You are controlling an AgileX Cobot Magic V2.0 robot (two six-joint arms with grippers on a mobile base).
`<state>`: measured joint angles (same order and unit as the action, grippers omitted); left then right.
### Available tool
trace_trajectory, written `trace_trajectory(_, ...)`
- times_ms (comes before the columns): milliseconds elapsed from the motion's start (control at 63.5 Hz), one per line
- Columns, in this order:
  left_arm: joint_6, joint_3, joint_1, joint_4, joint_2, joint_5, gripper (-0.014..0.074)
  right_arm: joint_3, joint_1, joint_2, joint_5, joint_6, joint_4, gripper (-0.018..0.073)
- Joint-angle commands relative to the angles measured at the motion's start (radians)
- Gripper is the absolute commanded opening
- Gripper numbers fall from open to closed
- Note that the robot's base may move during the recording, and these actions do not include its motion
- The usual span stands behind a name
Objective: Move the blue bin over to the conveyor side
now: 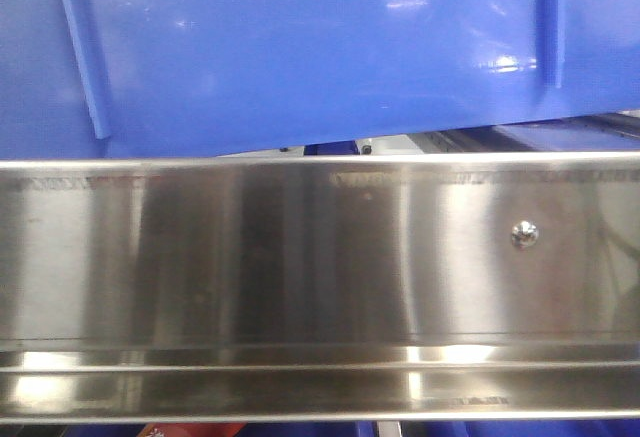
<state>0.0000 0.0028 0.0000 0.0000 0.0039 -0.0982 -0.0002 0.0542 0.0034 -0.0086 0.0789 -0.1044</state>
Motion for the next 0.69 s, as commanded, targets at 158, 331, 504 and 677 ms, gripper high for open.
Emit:
trace_trajectory(158, 0.0, -0.119, -0.005, 0.006, -0.004, -0.009, -0.0017, -0.099, -0.003, -0.003, -0.174, -0.017, -0.015, -0.0079)
trace_trajectory(331, 0.0, -0.35, -0.005, 0.014, -0.004, 0.248, -0.0017, -0.369, -0.003, -0.003, 0.123, -0.017, -0.015, -0.0079)
trace_trajectory(504, 0.0, -0.595, -0.005, 0.055, 0.091, 0.559, -0.0017, -0.66, -0.003, 0.142, 0.426, -0.017, 0.003, -0.0079)
trace_trajectory(677, 0.0, -0.781, -0.005, 0.055, 0.302, 0.734, -0.0017, -0.905, -0.003, 0.373, 0.686, -0.017, 0.003, -0.0079)
